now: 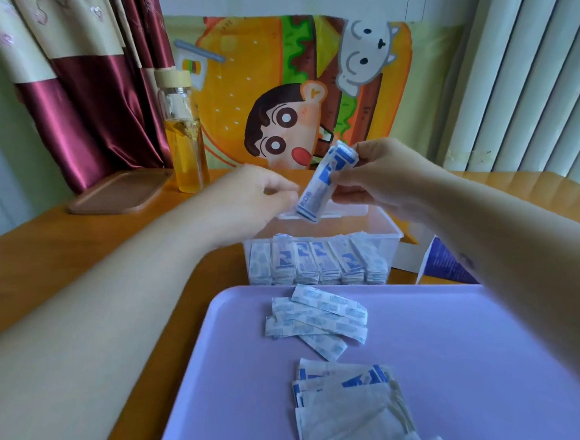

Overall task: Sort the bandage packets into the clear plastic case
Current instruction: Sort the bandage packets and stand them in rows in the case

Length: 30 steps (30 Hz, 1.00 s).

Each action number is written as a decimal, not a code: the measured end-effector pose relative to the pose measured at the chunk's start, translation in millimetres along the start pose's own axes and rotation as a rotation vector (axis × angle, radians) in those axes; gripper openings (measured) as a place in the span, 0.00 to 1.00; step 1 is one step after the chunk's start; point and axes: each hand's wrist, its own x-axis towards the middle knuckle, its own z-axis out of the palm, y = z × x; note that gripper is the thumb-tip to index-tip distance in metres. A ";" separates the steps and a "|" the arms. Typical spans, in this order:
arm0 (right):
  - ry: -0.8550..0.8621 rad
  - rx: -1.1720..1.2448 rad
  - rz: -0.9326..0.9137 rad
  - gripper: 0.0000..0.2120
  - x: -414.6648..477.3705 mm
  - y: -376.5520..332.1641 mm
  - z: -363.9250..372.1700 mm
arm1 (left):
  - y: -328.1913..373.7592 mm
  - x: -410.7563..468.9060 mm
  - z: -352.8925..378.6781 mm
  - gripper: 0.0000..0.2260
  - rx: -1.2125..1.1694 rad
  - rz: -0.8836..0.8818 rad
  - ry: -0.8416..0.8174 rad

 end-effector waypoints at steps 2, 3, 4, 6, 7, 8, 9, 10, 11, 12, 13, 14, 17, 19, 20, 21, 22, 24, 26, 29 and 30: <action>-0.030 -0.098 0.104 0.03 18.9 9.4 0.9 | -6.0 15.0 1.5 0.11 0.202 0.037 -0.063; -0.058 -0.149 0.147 0.04 26.0 14.5 2.1 | -8.6 22.2 5.5 0.11 0.270 0.065 -0.136; -0.092 -0.186 0.188 0.05 31.0 19.7 3.8 | -10.9 28.3 10.0 0.11 0.325 0.082 -0.219; -0.164 -0.215 0.260 0.06 36.7 25.5 6.5 | -12.2 38.3 14.2 0.12 0.410 0.087 -0.353; -0.208 -0.223 0.296 0.06 40.4 27.7 8.8 | -14.0 43.5 15.4 0.12 0.444 0.083 -0.389; -0.246 -0.235 0.332 0.06 42.7 29.2 10.7 | -15.1 47.6 15.7 0.13 0.487 0.080 -0.417; -0.276 -0.257 0.360 0.06 44.8 30.3 12.1 | -16.1 52.4 16.5 0.12 0.529 0.078 -0.444; -0.297 -0.280 0.376 0.06 45.9 32.0 13.5 | -17.4 56.8 17.9 0.11 0.566 0.075 -0.470; -0.308 -0.301 0.382 0.06 47.8 33.7 15.1 | -19.0 61.5 19.9 0.11 0.598 0.072 -0.498; -0.315 -0.326 0.381 0.06 49.1 34.8 16.5 | -19.2 64.7 21.3 0.11 0.627 0.067 -0.528; -0.328 -0.360 0.374 0.07 50.9 36.2 17.9 | -19.1 67.6 23.0 0.11 0.650 0.060 -0.559; -0.347 -0.404 0.362 0.09 52.8 37.9 20.1 | -18.3 69.8 24.1 0.11 0.668 0.051 -0.588; -0.398 -0.605 0.310 0.14 56.8 42.0 29.4 | -14.7 74.1 24.0 0.11 0.705 0.018 -0.645; -0.418 -0.781 0.262 0.16 57.5 43.0 36.5 | -13.7 76.0 23.9 0.10 0.720 0.006 -0.673; -0.432 -0.837 0.250 0.15 57.0 42.8 39.5 | -13.3 76.6 24.3 0.10 0.729 0.001 -0.683; -0.445 -0.863 0.257 0.15 55.8 41.7 42.1 | -12.9 77.4 24.8 0.11 0.738 -0.003 -0.692; -0.452 -0.879 0.265 0.15 55.0 41.2 43.7 | -13.0 78.4 25.7 0.11 0.744 -0.005 -0.701; -0.444 -0.928 0.246 0.15 53.9 40.8 46.0 | -13.5 79.7 26.7 0.11 0.745 -0.015 -0.717; -0.445 -0.921 0.243 0.12 54.6 40.9 46.9 | -14.0 80.6 26.9 0.11 0.713 -0.043 -0.730; -0.449 -0.937 0.253 0.05 55.7 38.4 48.3 | -12.9 79.7 26.6 0.11 0.695 -0.065 -0.747; -0.456 -0.955 0.255 0.02 55.7 37.7 48.9 | -12.2 79.4 27.3 0.11 0.702 -0.063 -0.747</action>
